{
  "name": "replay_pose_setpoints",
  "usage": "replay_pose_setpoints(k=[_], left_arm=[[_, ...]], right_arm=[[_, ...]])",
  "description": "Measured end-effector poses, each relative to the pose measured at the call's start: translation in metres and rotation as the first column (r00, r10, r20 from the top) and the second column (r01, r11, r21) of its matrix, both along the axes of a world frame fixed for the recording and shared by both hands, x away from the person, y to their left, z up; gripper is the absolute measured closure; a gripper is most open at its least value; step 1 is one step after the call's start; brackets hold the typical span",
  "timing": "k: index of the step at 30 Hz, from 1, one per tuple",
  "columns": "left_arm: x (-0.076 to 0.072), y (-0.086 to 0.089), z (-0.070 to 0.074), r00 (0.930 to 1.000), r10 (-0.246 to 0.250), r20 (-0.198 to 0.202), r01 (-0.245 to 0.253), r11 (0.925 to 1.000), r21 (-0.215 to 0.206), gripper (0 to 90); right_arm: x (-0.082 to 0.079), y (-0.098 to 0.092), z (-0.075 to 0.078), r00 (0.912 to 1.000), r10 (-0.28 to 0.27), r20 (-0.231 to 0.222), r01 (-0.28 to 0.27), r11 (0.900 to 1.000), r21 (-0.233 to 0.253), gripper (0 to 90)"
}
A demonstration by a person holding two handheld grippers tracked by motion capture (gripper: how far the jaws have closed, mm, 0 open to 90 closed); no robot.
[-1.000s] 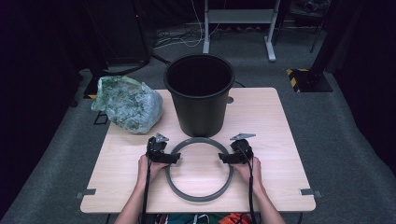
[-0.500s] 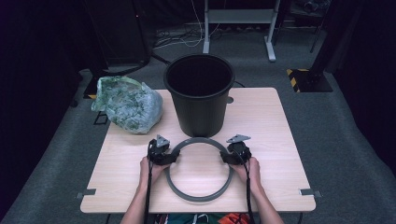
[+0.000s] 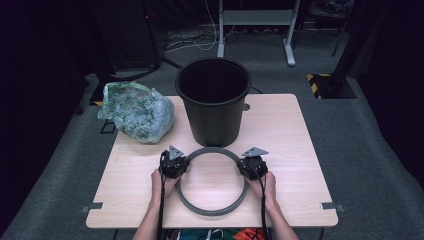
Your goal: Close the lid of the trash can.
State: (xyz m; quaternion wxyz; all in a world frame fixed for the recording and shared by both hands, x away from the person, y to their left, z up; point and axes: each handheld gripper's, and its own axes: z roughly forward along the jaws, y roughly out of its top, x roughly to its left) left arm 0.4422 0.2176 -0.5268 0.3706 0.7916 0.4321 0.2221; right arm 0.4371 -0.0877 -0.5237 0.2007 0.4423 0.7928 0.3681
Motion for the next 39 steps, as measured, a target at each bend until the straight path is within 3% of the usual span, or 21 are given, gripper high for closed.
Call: replay_pose_setpoints(k=[8,19,33,39], left_arm=[[-0.002,-0.003,0.000,0.9998,0.017,0.010,-0.018,0.9998,0.011,76.0],[-0.005,-0.002,0.001,0.9999,0.010,0.013,-0.010,0.9995,-0.031,76.5],[-0.013,-0.005,0.014,0.9966,0.027,0.078,-0.024,0.9988,-0.042,76.6],[-0.016,-0.005,0.019,0.9939,0.029,0.107,-0.023,0.9981,-0.057,76.6]], right_arm=[[0.001,0.002,0.000,0.9999,-0.012,0.005,0.012,1.000,0.001,77.1],[-0.003,-0.002,0.002,0.9993,-0.024,0.028,0.023,1.000,0.012,77.6],[-0.006,-0.006,0.017,0.9977,-0.022,0.064,0.021,0.999,0.026,77.8],[-0.010,-0.006,0.023,0.9942,-0.023,0.105,0.020,0.999,0.026,77.9]])
